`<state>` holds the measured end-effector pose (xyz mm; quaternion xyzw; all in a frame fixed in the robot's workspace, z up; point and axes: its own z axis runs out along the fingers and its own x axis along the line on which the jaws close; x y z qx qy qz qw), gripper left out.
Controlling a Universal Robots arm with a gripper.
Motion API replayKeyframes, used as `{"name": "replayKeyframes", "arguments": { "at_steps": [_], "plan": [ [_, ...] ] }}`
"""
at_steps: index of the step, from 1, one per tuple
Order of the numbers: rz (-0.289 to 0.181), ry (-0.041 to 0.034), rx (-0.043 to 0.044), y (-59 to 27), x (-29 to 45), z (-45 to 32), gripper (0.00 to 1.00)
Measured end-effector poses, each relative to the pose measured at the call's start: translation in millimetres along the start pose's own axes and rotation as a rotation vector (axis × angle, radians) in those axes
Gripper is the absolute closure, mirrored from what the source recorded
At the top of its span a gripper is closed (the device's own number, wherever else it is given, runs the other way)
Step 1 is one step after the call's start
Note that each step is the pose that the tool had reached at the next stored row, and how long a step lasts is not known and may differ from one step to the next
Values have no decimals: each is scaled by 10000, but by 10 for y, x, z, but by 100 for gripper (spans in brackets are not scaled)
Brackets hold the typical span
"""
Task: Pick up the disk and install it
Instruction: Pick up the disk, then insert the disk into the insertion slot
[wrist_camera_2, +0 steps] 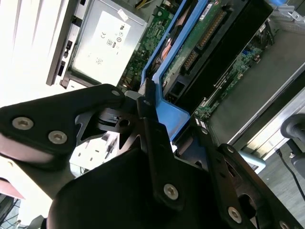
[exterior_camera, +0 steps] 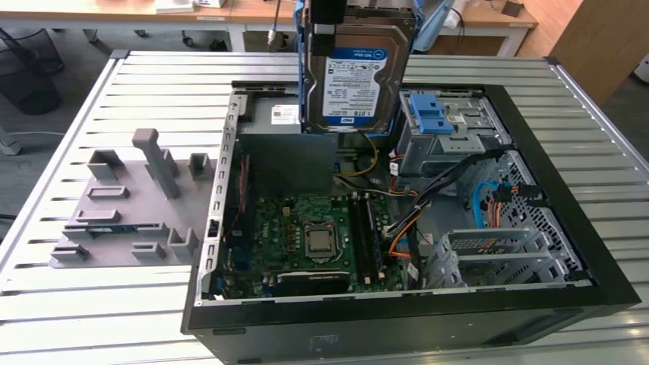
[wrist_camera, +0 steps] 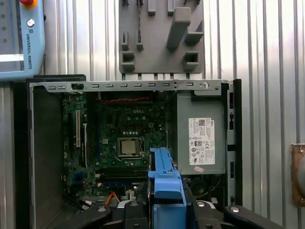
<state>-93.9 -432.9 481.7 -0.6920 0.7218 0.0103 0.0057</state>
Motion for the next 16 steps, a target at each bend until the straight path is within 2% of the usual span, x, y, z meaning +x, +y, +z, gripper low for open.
{"name": "replayKeyframes", "arguments": {
  "at_steps": [11, 16],
  "plan": [
    [-1, 0, 0, -4, 2, 0, 64],
    [0, 4, 1, -6, 45, 1, 64]
  ]
}}
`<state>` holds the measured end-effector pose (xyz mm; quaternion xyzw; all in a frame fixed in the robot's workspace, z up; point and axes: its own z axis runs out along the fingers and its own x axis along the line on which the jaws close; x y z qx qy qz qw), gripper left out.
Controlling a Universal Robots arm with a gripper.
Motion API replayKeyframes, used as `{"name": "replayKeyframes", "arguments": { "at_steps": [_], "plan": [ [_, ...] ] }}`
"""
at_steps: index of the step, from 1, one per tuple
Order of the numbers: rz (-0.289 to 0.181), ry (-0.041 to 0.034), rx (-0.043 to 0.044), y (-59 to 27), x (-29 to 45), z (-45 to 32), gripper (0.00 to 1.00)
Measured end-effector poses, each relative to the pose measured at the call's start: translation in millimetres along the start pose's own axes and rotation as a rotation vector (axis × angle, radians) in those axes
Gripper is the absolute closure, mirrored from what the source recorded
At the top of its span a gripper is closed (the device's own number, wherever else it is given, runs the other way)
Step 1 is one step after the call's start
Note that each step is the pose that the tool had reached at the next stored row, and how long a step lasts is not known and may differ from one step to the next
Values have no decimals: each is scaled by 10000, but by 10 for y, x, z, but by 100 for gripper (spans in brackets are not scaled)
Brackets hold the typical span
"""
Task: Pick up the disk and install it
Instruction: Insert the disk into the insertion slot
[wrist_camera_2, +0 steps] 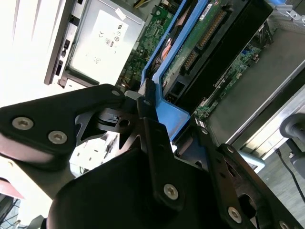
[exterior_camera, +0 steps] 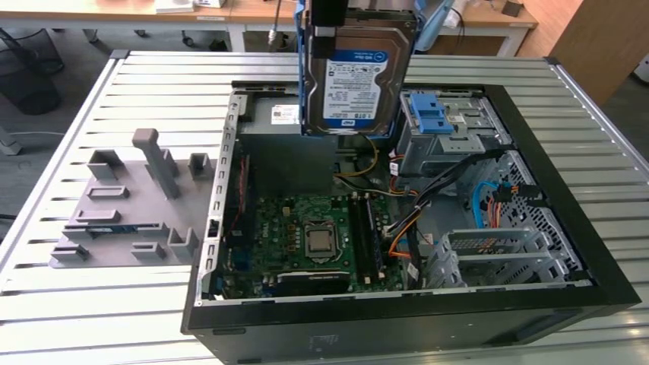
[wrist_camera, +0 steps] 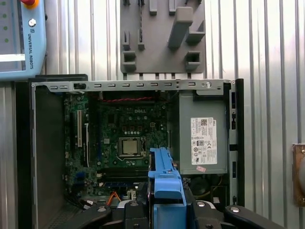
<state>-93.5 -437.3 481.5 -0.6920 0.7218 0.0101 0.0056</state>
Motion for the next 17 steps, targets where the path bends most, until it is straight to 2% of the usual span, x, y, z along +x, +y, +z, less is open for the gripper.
{"name": "replayKeyframes", "arguments": {
  "at_steps": [8, 17],
  "plan": [
    [0, 52, 2, -6, 135, 2, 64],
    [1, 110, 4, -23, 329, 1, 64]
  ]
}}
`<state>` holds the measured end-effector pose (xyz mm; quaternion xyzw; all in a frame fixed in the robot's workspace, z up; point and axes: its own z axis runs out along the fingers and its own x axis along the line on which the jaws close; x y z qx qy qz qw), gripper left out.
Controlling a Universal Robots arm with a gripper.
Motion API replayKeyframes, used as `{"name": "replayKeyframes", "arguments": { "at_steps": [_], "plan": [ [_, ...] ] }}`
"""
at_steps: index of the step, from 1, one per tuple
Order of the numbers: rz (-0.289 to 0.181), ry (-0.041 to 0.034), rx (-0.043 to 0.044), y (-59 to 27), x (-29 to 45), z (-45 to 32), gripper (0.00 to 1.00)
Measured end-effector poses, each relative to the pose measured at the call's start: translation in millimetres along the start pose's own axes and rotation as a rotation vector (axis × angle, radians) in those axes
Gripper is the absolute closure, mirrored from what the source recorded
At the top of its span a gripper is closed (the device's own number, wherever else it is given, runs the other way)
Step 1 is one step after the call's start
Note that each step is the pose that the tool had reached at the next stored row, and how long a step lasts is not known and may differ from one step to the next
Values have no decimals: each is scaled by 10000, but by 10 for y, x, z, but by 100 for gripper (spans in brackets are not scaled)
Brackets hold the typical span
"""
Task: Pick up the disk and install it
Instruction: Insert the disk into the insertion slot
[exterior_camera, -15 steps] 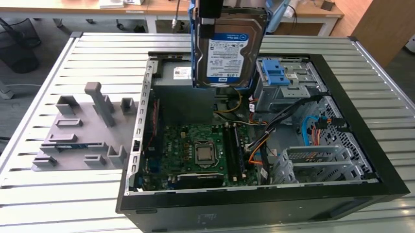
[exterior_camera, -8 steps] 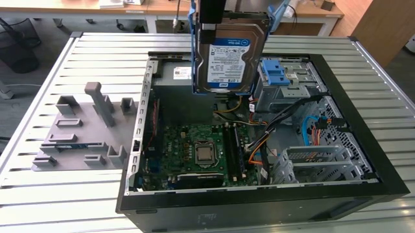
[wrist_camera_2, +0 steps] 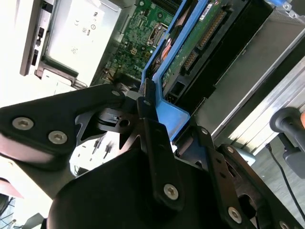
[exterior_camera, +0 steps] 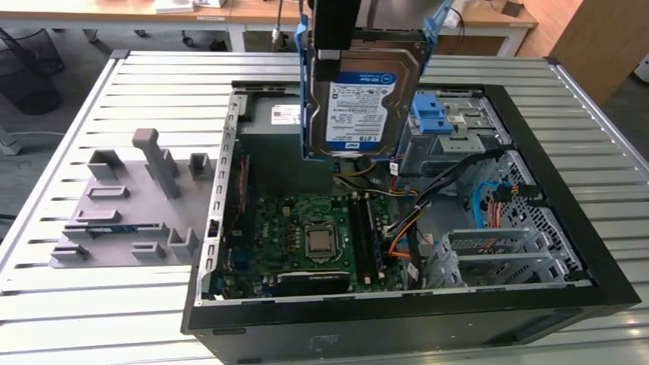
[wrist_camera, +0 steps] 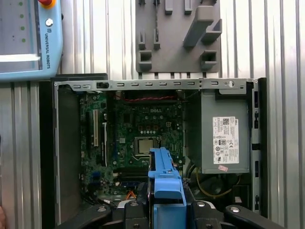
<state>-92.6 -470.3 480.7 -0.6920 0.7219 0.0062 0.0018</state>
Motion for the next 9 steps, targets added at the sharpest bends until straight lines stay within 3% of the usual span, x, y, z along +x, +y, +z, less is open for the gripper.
{"name": "replayKeyframes", "arguments": {
  "at_steps": [4, 9],
  "plan": [
    [-1, 2, 1, -71, 51, 6, 64],
    [-1, 2, -10, -237, 72, 10, 64]
  ]
}}
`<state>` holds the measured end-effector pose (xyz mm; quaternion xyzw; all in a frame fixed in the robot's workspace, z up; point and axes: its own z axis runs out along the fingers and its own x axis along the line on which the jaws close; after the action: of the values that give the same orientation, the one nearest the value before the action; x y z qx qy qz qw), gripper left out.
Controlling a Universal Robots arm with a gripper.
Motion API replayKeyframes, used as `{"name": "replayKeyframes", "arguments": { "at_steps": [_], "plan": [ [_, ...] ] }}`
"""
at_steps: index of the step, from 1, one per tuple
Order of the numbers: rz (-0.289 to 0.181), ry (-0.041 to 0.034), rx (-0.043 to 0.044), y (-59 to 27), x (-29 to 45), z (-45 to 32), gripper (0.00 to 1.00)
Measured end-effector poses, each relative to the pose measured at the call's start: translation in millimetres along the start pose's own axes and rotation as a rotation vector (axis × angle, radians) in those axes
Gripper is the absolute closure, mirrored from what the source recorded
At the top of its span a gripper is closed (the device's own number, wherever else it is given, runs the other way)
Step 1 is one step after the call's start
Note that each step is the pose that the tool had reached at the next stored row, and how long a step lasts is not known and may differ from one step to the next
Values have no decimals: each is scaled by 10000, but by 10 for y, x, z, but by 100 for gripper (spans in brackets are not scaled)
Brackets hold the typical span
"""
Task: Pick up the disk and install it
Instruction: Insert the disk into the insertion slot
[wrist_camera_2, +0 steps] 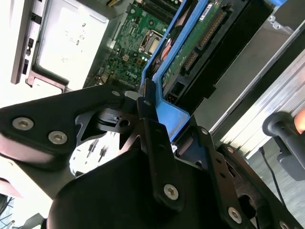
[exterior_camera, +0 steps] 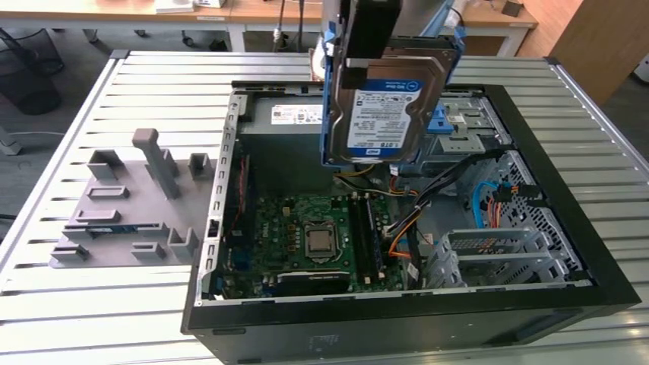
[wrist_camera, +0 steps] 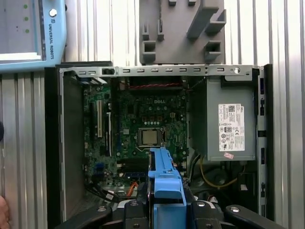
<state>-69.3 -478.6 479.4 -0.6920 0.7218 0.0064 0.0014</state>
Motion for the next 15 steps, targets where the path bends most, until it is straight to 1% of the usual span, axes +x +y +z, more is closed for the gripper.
{"name": "replayKeyframes", "arguments": {
  "at_steps": [3, 5, 7, 15],
  "plan": [
    [1, 4, -4, -33, 11, 4, 64],
    [1, 3, -2, -39, 40, 10, 64],
    [0, 5, -3, -41, 89, 15, 64],
    [1, 13, -3, -53, 325, 39, 64]
  ]
}}
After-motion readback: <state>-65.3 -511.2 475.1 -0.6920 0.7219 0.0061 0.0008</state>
